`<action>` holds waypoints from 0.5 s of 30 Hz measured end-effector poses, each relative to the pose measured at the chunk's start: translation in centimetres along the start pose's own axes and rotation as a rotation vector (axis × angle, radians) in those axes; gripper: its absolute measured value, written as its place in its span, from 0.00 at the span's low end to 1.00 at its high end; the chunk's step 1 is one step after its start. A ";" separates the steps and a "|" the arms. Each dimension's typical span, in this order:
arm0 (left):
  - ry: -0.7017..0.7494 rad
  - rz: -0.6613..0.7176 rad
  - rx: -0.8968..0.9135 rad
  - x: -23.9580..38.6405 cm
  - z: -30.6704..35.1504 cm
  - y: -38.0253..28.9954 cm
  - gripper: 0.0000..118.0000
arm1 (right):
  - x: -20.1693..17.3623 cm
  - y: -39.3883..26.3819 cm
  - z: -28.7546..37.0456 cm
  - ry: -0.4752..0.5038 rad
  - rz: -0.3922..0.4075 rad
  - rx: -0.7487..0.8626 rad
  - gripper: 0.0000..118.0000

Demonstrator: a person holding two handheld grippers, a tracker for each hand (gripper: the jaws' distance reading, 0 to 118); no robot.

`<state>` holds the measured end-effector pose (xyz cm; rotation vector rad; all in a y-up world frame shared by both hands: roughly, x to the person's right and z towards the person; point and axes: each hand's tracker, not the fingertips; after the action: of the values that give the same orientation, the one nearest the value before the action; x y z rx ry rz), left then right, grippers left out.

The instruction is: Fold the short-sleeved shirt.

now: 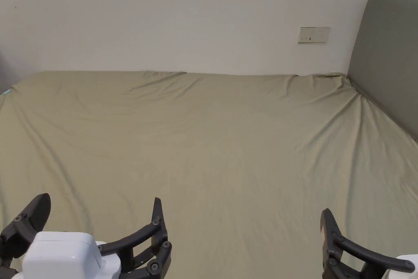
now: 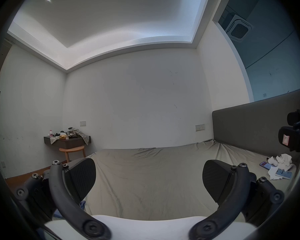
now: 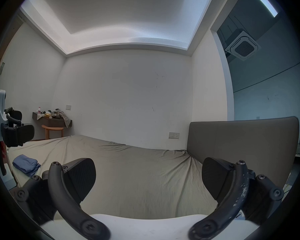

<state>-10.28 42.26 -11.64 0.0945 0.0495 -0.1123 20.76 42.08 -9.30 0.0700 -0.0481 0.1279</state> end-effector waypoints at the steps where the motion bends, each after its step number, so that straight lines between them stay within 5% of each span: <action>1: 0.000 -0.001 0.000 0.0 0.0 0.0 1.00 | 0.1 -0.1 0.0 0.010 -0.005 0.001 1.00; 5: -0.001 -0.002 -0.004 0.0 0.0 0.0 1.00 | 0.7 -0.2 -0.6 0.110 -0.073 -0.027 1.00; 10: -0.002 -0.010 -0.006 0.1 0.0 0.1 1.00 | 2.2 -0.4 -1.1 0.283 -0.325 -0.030 1.00; 15: 0.000 -0.016 -0.007 0.1 0.0 0.2 1.00 | 2.3 1.5 -0.4 0.122 -0.429 -0.026 1.00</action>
<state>-10.19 42.41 -11.65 0.0875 0.0502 -0.1284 22.84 43.89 -9.47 0.0448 0.0877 -0.2973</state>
